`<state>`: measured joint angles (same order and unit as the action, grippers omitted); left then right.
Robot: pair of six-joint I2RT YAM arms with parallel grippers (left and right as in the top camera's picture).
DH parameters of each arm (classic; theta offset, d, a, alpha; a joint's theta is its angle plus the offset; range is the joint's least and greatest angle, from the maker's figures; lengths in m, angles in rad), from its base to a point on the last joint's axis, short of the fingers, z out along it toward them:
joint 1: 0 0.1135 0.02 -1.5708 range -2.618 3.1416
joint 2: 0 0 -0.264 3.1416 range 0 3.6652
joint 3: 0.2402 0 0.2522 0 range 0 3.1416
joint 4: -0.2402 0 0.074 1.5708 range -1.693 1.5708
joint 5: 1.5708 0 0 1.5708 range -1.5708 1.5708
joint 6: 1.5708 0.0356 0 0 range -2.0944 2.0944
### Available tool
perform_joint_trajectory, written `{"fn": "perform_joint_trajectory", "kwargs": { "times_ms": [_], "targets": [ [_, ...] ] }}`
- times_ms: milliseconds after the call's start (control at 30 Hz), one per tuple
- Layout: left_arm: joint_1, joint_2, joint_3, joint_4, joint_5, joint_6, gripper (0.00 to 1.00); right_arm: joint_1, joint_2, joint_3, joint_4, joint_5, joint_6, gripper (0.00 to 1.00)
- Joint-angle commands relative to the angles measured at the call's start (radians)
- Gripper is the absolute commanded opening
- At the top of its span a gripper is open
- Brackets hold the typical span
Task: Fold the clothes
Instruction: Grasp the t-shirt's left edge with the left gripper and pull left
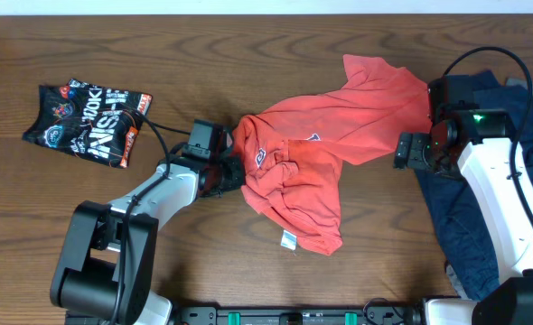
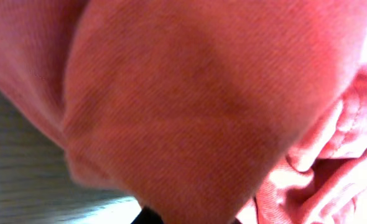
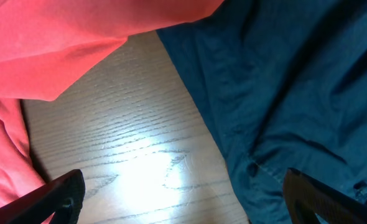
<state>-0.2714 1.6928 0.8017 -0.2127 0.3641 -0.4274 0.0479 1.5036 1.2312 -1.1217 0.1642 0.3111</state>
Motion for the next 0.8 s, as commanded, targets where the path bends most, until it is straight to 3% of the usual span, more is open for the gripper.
{"fn": "perform_joint_trajectory", "kwargs": {
  "times_ms": [0, 300, 333, 367, 400, 433, 633, 767],
  "targets": [
    [0.074, 0.005, 0.045, -0.041, -0.148, 0.082, 0.06, -0.008, -0.021, 0.008, -0.001, -0.011, 0.017, 0.99],
    [0.298, -0.036, 0.452, -0.218, -0.182, 0.161, 0.06, -0.008, -0.021, 0.008, 0.008, -0.011, 0.017, 0.99],
    [0.309, -0.036, 0.475, -0.236, -0.182, 0.161, 0.17, -0.008, -0.021, 0.008, 0.010, -0.012, 0.017, 0.99],
    [0.321, -0.036, 0.499, -0.268, -0.180, 0.161, 0.52, -0.008, -0.020, 0.008, 0.011, -0.012, 0.017, 0.99],
    [0.328, -0.036, 0.510, -0.301, -0.164, 0.161, 0.78, -0.008, -0.020, 0.008, 0.015, -0.012, 0.016, 0.99],
    [0.328, -0.036, 0.511, -0.331, -0.150, 0.161, 0.98, -0.008, -0.020, 0.008, 0.020, -0.012, 0.009, 0.99],
    [0.286, -0.034, 0.489, -0.652, -0.096, 0.161, 0.98, -0.008, -0.018, 0.008, 0.056, -0.035, -0.014, 0.99],
    [0.225, -0.033, 0.433, -0.666, -0.118, 0.162, 0.98, -0.008, -0.018, 0.008, 0.067, -0.053, -0.017, 0.99]
  ]
}}
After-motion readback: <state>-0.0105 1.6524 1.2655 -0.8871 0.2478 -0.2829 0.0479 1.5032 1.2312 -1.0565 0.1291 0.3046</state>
